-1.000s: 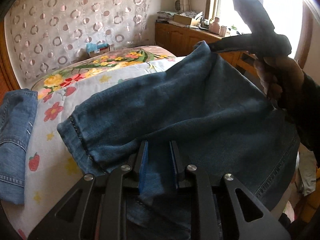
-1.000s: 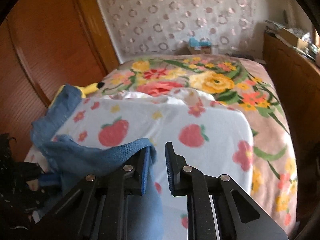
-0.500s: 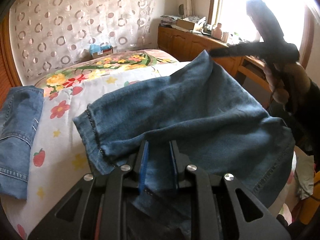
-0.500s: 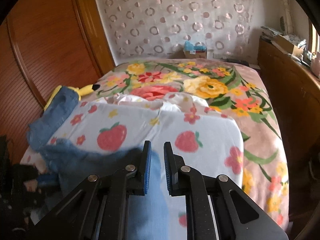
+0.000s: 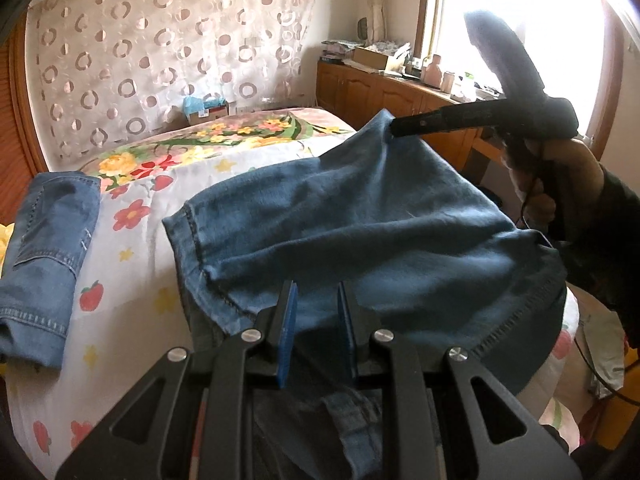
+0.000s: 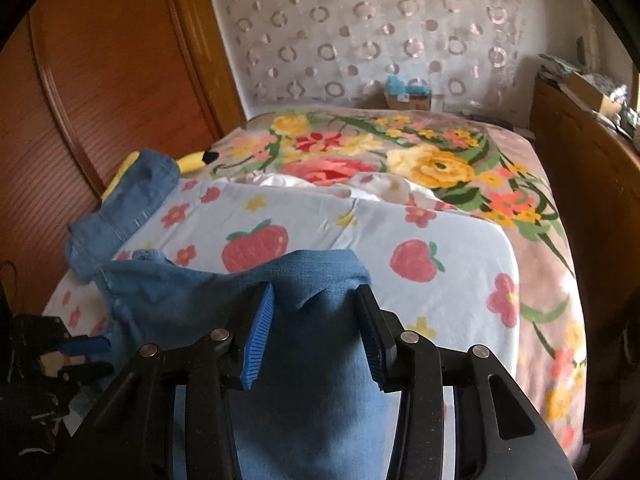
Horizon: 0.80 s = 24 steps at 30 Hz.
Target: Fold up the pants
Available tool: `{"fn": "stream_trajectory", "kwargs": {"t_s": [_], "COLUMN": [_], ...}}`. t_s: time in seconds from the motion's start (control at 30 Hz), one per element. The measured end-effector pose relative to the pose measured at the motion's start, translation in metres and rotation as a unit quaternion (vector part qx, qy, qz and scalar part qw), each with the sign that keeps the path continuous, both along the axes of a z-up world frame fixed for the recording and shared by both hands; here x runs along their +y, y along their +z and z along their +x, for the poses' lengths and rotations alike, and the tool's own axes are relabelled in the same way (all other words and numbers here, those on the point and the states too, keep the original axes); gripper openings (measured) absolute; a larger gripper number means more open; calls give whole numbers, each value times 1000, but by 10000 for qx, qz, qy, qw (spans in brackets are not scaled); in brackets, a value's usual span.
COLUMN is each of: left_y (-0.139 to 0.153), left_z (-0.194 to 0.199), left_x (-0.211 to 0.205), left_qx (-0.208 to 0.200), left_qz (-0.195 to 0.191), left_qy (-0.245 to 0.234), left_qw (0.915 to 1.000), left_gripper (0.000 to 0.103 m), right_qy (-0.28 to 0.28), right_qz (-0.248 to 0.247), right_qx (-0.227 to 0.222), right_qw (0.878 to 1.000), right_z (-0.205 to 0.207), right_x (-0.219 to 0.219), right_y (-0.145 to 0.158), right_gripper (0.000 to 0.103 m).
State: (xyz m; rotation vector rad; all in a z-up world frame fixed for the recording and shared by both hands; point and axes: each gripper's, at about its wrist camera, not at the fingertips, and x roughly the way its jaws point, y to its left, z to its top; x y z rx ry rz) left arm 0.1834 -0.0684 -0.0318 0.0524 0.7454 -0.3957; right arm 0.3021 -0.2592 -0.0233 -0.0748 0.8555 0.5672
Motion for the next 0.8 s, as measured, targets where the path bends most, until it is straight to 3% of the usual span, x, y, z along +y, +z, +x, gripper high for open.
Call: {"fn": "stream_trajectory", "kwargs": {"t_s": [0.17,0.27,0.37,0.6,0.8], "left_y": [6,10,12,7,-3], "left_z": [-16,-25,-33,-44,-48], "left_x": [-1,-2,-3,-4,-2], "left_qx": [-112,-159,-167,-118,-20], "left_qz": [-71,-109,-147,-176,-152], "left_qy": [-27,-49,-73,-38,26], "left_qw": [9999,9998,9997,9998,9999], "left_gripper": [19,19,19,19,19], "right_qy": [-132,-212,-298,-636,-783], "right_qz": [-23,-95,-263,-458,-90], "right_qx": [-60,-29,93,608,977], "right_qw": [9999,9997,9992,9951,9921], "right_z": [-29,-54,-80,-114,-132], "right_x": [-23,-39,-53,-78,-92], "right_y": [15,16,8,-30,-50], "right_gripper": [43,52,57,57,54]}}
